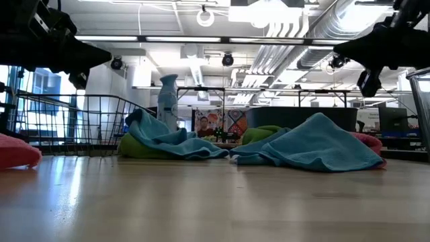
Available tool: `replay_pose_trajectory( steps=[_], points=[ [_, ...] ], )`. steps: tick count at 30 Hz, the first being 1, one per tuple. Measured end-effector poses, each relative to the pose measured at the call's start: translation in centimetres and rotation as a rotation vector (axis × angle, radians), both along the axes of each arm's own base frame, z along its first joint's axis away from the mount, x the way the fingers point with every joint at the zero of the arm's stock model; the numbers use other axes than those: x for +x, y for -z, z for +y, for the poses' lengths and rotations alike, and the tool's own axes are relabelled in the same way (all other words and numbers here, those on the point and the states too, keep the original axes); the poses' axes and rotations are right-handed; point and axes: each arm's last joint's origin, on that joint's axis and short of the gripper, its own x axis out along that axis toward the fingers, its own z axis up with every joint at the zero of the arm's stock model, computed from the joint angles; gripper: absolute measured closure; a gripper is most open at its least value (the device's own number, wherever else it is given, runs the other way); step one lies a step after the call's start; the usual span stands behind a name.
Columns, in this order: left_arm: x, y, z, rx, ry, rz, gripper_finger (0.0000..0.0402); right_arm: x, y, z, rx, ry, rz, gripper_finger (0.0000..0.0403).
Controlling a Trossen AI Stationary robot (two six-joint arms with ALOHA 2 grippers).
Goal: Sort microfiber towel by color & place in baskets
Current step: Put the top right blue towel into the wire basket
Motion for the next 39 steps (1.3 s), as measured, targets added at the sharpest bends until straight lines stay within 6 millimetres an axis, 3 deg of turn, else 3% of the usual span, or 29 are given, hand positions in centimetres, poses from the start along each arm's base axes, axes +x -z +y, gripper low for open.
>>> replay_pose_trajectory(
  steps=[4,15,19,25,30,34,39],
  points=[
    [0.0,0.0,0.0,0.0,0.0,0.0,0.0401,-0.4,-1.1,-0.4,0.069,0.146,-0.135,0.0402],
    [0.0,0.0,0.0,0.0,0.0,0.0,0.0402,-2.4,-4.8,-0.6,-0.127,0.3,-0.47,0.0402],
    [0.0,0.0,0.0,0.0,0.0,0.0,0.0401,-3.4,-7.5,-0.7,-0.203,0.381,-0.492,0.0399],
    [0.0,0.0,0.0,0.0,0.0,0.0,0.0401,-4.7,-14.0,-0.7,-0.345,0.454,-0.438,0.0368],
    [0.0,0.0,0.0,0.0,0.0,0.0,0.0402,-4.3,-20.0,-0.7,-0.48,0.49,-0.311,0.0331],
    [0.0,0.0,0.0,0.0,0.0,0.0,0.0402,-2.6,-23.7,-0.7,-0.553,0.471,-0.139,0.0306],
    [0.0,0.0,0.0,0.0,0.0,0.0,0.0401,1.2,-26.1,-1.1,-0.568,0.52,0.152,0.0267]
  ],
)
